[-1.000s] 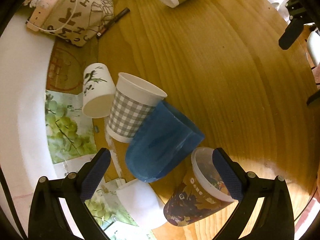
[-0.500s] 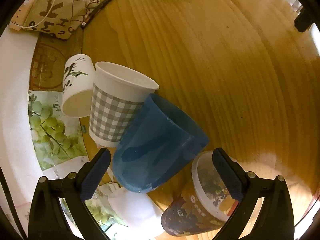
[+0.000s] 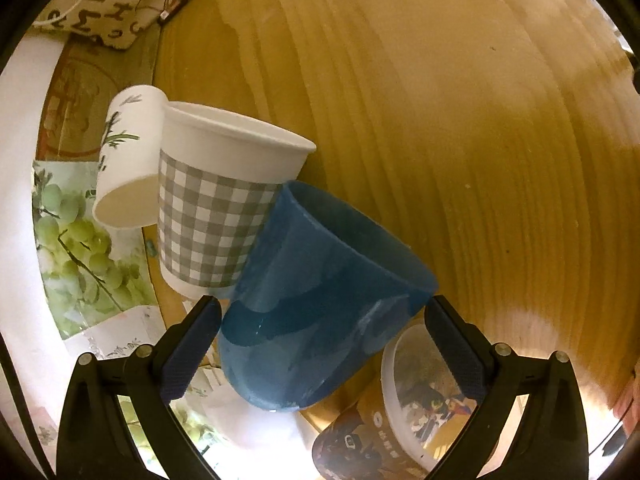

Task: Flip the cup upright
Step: 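Lift the blue cup with the left tool, rim pointing away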

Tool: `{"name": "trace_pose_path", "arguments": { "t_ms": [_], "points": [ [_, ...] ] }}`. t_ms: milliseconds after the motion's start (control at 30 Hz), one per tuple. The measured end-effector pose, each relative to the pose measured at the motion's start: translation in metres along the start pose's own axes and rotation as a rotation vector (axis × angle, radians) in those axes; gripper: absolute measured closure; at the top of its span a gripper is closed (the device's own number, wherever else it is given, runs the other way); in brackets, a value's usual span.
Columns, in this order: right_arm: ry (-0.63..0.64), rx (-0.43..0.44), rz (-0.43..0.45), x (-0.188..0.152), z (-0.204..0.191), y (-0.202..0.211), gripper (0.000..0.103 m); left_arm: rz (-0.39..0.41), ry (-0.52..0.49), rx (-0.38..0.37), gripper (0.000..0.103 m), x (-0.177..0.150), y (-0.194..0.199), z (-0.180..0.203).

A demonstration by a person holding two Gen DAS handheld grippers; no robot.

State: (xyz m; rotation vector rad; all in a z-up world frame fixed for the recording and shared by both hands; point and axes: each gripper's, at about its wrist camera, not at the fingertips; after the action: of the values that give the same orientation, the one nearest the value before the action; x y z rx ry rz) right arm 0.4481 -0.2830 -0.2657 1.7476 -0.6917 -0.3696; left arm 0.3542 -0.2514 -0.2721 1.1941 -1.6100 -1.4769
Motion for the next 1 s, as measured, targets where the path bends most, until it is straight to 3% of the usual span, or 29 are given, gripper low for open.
{"name": "trace_pose_path", "arguments": {
  "t_ms": [100, 267, 367, 633, 1000],
  "points": [
    [-0.002, 0.000, 0.001, 0.000, 0.000, 0.001, 0.021, -0.002, 0.022, -0.001, 0.004, 0.007, -0.005, -0.011],
    [-0.008, -0.001, 0.002, -0.002, 0.000, 0.002, 0.021, -0.028, 0.068, -0.023, 0.017, 0.017, -0.016, -0.032],
    [-0.010, 0.001, 0.003, -0.002, 0.002, 0.003, 0.021, -0.039, 0.092, -0.034, 0.019, 0.022, -0.021, -0.045],
    [-0.019, 0.012, -0.009, -0.005, 0.007, 0.001, 0.021, -0.063, 0.247, -0.212, 0.021, 0.017, -0.036, -0.092],
    [-0.013, 0.035, -0.005, -0.008, 0.011, 0.003, 0.021, -0.135, 0.463, -0.362, 0.024, 0.004, -0.069, -0.148]
  ]
}}
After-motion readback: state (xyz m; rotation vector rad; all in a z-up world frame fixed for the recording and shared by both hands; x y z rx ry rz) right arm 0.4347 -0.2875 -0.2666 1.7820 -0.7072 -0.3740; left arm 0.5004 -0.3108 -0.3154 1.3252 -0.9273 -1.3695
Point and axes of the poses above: each gripper's, at about its wrist camera, not at the fingertips, and y roughly against the way its jaws point, z to its right, x to its top, and after that the axes turned 7 degrees about -x, right-handed
